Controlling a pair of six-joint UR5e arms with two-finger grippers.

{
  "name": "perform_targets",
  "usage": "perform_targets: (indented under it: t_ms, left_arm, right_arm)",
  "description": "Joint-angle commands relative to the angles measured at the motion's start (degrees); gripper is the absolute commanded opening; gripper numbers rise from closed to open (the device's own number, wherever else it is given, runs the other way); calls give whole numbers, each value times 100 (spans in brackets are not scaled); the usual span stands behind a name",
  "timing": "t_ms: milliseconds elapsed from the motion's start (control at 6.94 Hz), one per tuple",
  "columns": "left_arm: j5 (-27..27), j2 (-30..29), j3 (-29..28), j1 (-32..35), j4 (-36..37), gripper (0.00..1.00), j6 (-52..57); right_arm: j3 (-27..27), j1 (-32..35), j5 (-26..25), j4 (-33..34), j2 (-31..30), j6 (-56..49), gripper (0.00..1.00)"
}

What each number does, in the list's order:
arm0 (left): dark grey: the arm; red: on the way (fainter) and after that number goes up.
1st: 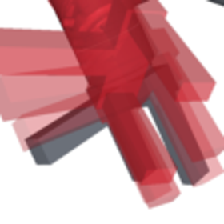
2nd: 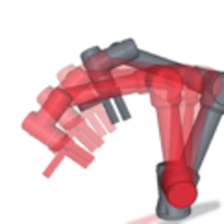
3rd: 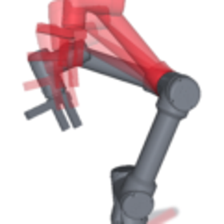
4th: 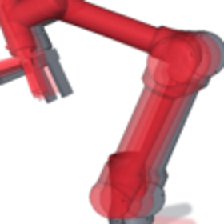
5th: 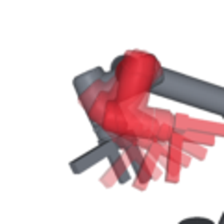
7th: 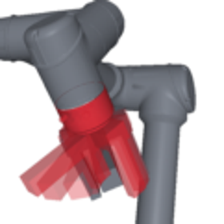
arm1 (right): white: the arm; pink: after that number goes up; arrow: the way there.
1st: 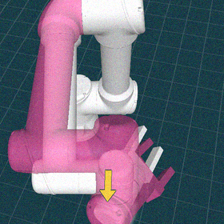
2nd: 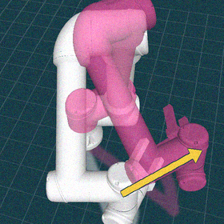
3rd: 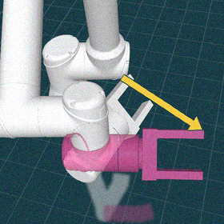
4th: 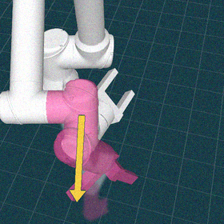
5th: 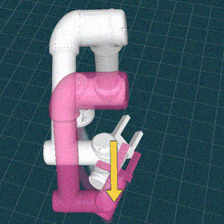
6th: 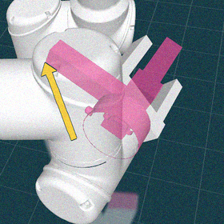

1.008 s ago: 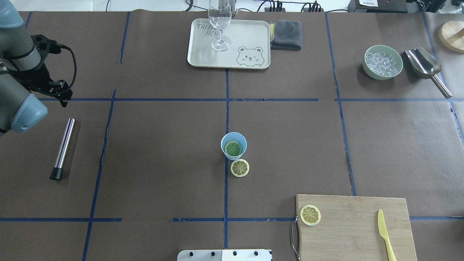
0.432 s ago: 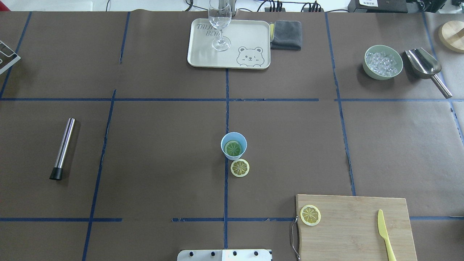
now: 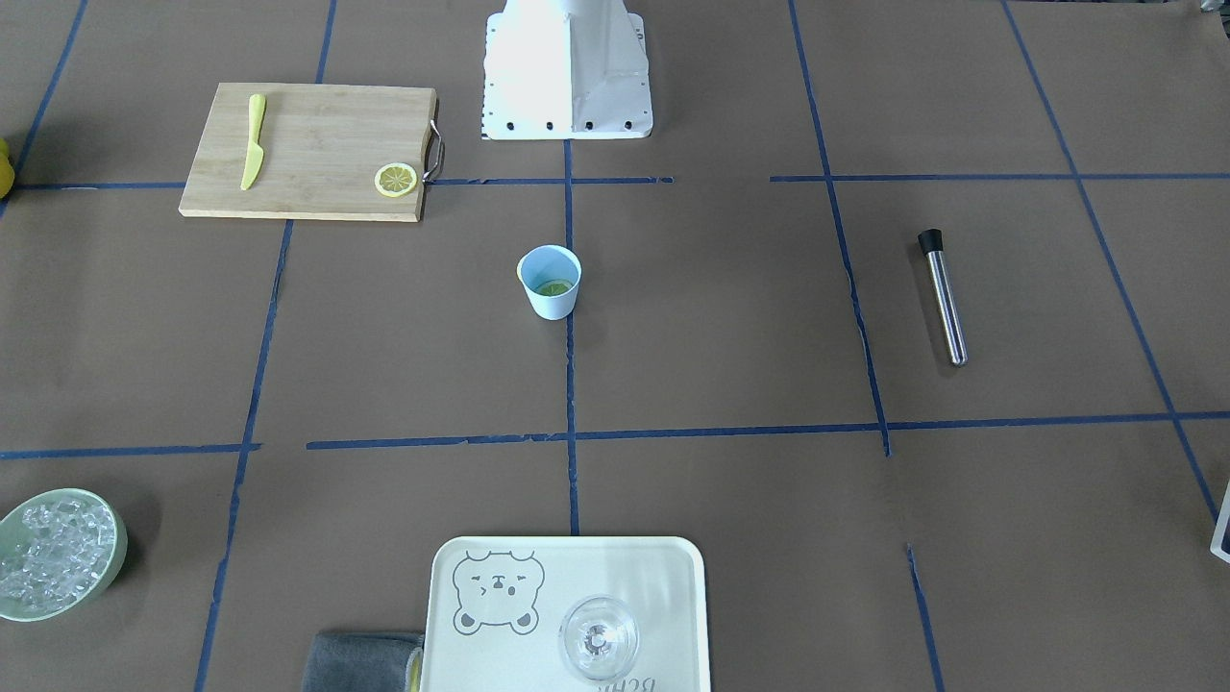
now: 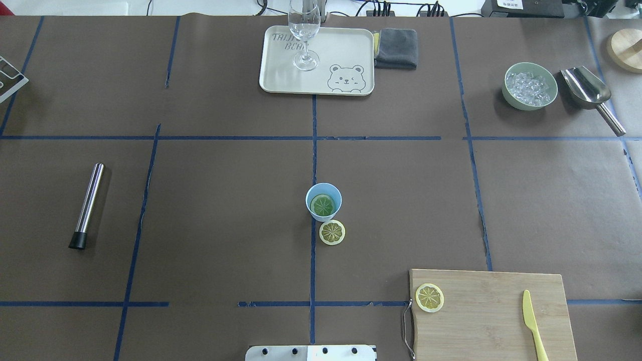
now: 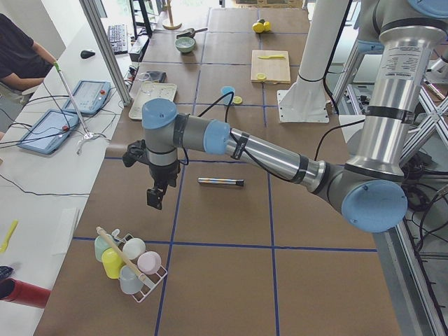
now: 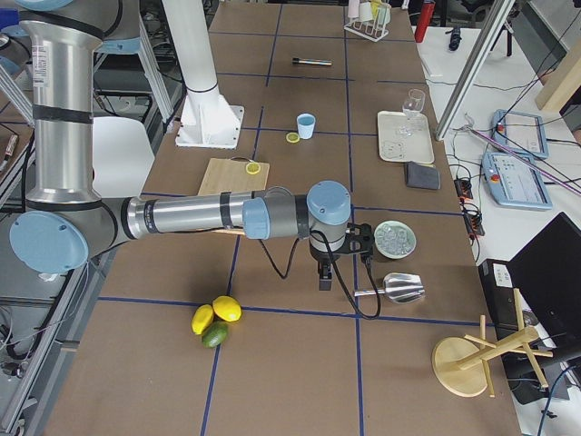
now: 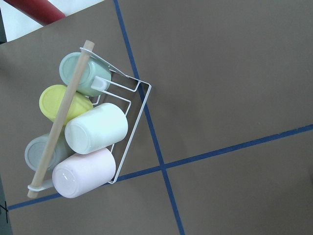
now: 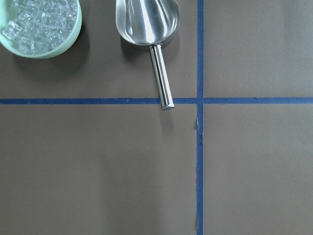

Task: Squeeze lemon into cup

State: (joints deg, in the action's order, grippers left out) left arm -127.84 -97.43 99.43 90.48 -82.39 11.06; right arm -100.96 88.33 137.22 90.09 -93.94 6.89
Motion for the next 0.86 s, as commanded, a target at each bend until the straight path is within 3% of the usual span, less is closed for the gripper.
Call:
perform_targets:
  t_ms: [0,720]
  left_arm:
    - [-564,723,-684,216,-1326,100,168]
    - [-567,752,-742,199,-1465,100,-174]
  right_arm:
    - [94,0,-2,0,34,-12,100]
    - [146,0,24,0,52,5,100]
